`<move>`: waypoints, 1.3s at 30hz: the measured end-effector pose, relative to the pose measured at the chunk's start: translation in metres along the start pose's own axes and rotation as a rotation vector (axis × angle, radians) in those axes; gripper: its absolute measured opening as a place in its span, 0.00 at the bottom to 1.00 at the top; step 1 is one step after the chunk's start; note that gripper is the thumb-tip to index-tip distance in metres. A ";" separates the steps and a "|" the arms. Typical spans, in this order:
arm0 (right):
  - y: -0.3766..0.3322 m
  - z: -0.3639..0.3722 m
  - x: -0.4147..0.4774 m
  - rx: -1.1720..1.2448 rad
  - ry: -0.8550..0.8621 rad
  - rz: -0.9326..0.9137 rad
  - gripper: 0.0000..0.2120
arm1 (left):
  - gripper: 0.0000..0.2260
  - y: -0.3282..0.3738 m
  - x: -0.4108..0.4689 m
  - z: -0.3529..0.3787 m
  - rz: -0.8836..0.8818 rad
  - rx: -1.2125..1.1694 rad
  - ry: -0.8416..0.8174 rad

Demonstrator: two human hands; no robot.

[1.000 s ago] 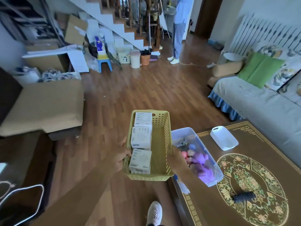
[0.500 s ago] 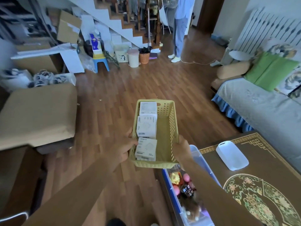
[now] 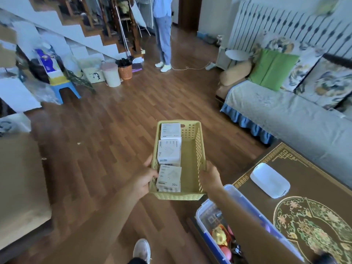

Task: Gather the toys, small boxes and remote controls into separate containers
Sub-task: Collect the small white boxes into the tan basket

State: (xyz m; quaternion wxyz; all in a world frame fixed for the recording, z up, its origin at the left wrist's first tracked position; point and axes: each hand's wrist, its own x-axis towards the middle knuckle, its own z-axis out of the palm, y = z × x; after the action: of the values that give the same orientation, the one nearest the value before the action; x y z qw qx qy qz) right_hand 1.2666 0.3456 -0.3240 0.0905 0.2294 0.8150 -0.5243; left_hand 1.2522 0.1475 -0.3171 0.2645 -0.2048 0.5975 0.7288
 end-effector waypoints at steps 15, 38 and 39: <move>-0.066 0.058 0.108 0.190 0.253 0.190 0.11 | 0.37 0.127 0.146 -0.027 -0.088 0.199 -0.166; -0.060 -0.119 0.297 0.523 0.842 0.479 0.09 | 0.39 0.239 0.388 0.284 -0.235 0.667 -0.766; -0.056 -0.123 0.296 0.556 0.879 0.510 0.09 | 0.39 0.233 0.395 0.298 -0.252 0.695 -0.803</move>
State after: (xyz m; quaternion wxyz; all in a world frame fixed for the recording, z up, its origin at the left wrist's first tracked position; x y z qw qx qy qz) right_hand 0.9921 0.5193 -0.3402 -0.1967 0.6300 0.5267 -0.5357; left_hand 0.8042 0.4612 -0.3217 0.6093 0.1194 0.6260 0.4718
